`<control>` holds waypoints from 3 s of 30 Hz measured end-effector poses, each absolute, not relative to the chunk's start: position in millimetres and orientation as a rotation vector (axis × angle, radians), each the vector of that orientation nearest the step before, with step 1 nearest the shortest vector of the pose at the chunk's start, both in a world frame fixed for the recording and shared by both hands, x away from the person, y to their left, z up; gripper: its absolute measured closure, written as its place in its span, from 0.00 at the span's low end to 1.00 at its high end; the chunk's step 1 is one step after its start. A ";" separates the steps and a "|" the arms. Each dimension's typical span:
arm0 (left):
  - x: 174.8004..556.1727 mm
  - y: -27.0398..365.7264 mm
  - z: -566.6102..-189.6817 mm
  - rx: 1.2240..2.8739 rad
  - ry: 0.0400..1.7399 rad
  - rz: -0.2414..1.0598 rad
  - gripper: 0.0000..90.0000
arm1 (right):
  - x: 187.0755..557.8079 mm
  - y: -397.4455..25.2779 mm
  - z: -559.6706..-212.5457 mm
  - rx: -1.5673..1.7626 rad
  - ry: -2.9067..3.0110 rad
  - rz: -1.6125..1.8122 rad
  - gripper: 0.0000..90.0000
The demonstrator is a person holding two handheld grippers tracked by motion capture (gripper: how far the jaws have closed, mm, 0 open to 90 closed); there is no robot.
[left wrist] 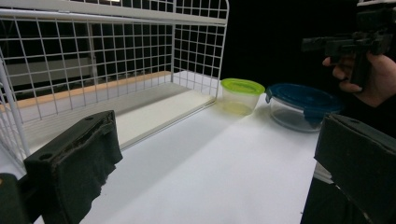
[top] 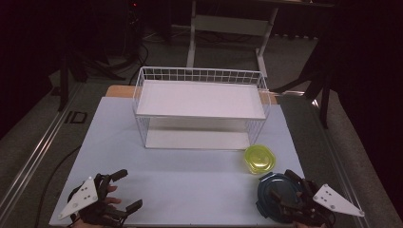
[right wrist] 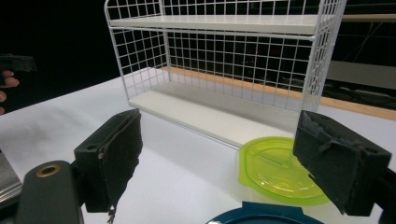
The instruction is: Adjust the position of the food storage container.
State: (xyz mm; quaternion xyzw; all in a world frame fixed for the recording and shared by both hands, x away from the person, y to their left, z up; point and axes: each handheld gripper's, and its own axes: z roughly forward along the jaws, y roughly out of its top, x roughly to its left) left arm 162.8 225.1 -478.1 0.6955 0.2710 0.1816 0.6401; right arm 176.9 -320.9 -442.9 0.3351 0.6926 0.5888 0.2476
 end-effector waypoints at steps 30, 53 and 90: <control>159.2 224.9 -472.1 1.535 0.585 0.386 0.00 | 201.2 -394.3 -448.5 1.112 2.019 1.390 0.64; 160.4 224.0 -473.5 1.546 0.583 0.383 0.00 | 205.4 -431.8 -499.2 1.294 2.044 1.205 1.00; 161.4 222.3 -475.0 1.553 0.580 0.379 0.00 | 154.6 -427.1 -505.5 1.224 2.150 1.313 1.00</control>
